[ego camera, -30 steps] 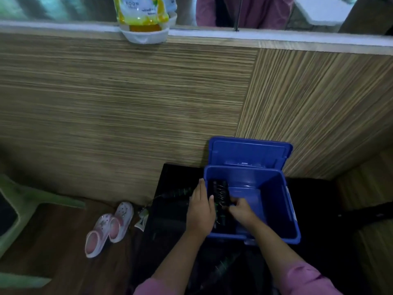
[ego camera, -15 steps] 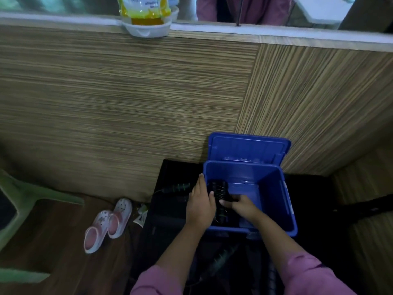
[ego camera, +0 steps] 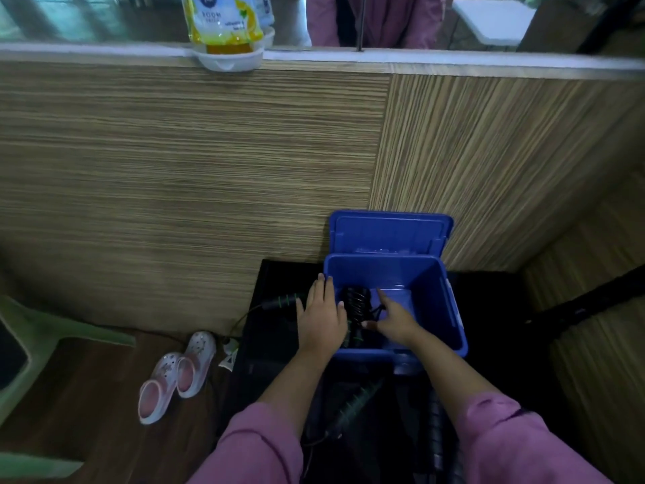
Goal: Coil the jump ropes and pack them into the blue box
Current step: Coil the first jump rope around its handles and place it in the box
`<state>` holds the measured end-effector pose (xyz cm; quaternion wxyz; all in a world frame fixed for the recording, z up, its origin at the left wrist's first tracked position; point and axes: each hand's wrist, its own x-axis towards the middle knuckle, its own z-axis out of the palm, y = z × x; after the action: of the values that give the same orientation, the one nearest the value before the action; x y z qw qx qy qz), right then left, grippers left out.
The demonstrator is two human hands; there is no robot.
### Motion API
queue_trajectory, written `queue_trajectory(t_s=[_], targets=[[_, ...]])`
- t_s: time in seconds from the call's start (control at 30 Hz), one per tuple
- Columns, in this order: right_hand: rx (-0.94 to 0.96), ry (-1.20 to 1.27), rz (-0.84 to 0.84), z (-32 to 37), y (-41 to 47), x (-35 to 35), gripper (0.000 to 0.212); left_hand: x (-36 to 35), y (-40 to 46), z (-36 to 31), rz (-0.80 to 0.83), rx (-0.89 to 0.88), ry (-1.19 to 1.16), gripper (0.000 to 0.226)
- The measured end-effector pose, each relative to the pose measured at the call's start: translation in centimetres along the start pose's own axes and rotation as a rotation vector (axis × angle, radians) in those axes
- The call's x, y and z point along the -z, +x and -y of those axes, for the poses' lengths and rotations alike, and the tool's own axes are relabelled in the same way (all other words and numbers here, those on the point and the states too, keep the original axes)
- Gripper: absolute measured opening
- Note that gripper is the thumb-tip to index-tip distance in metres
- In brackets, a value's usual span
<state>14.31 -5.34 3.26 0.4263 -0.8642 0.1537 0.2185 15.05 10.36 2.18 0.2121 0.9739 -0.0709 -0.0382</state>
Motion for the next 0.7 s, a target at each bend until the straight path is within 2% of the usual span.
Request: queue_trajectory(t_s=[0.2,0.37,0.6,0.7], targets=[[0.112,-0.039,-0.140,-1.3,-2.9,1.7,0.063,0.4,-1.1,-2.6,0.111,-0.034,0.084,0.059],[0.219,-0.077,-0.332,-3.4,-5.8,3.2,0.043,-0.7,-3.3,-5.5,0.130,-0.100,0.070,0.056],[0.301,-0.117,-0.595,-7.6,-9.8,3.9,0.033,-3.6,-7.1,-8.3,0.113,-0.207,0.029,0.050],[0.296,-0.112,-0.664,-9.3,-10.9,3.4,0.034,-4.6,-8.7,-8.8,0.059,-0.287,0.055,0.056]])
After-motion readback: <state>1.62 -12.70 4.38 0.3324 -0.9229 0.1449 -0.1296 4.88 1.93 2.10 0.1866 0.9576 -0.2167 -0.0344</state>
